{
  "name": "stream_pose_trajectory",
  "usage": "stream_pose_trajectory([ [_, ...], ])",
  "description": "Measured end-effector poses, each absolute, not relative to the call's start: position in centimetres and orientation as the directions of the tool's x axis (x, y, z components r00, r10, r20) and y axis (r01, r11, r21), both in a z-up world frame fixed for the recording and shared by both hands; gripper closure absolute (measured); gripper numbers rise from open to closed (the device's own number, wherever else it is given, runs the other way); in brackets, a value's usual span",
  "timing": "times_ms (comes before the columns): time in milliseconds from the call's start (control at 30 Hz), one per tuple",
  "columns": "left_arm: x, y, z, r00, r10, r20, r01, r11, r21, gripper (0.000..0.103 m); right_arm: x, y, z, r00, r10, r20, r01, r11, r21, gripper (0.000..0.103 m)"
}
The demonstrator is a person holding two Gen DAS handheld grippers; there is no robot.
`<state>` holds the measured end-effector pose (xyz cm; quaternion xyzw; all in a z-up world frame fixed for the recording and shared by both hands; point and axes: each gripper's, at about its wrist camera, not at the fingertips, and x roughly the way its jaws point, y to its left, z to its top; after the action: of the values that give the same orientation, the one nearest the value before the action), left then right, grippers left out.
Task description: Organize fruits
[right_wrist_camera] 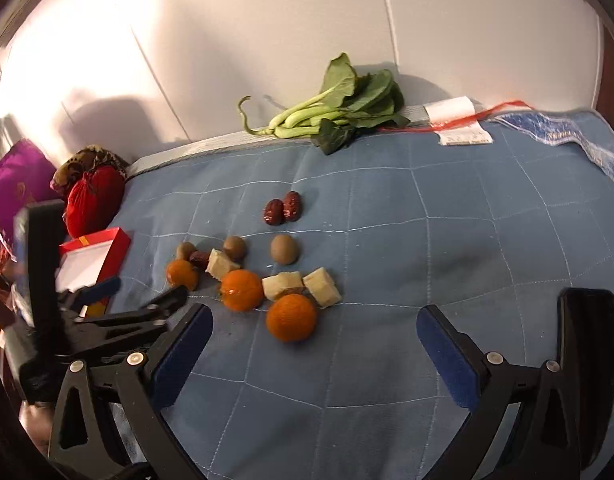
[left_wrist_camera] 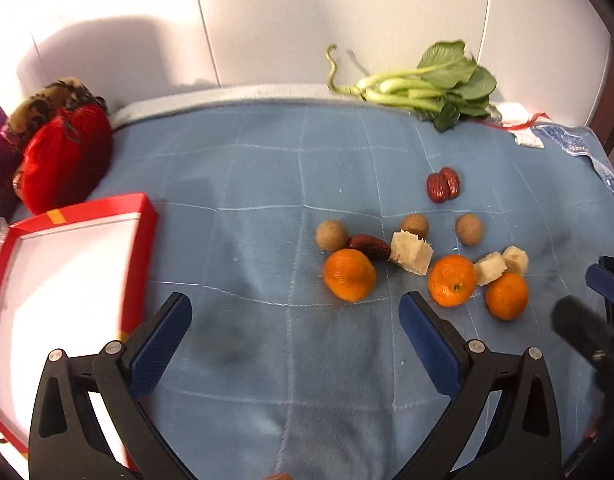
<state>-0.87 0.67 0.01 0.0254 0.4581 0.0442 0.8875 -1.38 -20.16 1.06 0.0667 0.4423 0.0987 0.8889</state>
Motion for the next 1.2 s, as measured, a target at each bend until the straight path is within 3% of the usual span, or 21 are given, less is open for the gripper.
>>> stream_pose_trajectory([
  [533,-2.6,5.2,3.7,0.625,0.196,-0.756,-0.167,0.979,0.116,0.000,-1.0,-15.2,-1.3,0.560,0.189,-0.806,-0.212,0.974,0.081,0.004],
  [733,-1.0,5.0,1.3,0.538,0.284,-0.794,-0.155,0.959,0.238,0.000,0.5,-15.9,-3.5,0.488,0.226,-0.843,-0.195,0.970,0.147,0.015],
  [900,0.2,4.4,-0.9,0.464,0.249,-0.850,-0.086,0.968,0.236,0.000,0.8,-15.8,-4.0,0.491,0.209,-0.846,-0.204,0.971,0.121,0.019],
  [1200,2.3,1.1,-0.7,0.491,0.113,-0.864,0.039,0.988,0.151,0.003,1.4,-17.0,-4.1,0.501,0.183,-0.846,-0.194,0.976,0.096,0.052],
])
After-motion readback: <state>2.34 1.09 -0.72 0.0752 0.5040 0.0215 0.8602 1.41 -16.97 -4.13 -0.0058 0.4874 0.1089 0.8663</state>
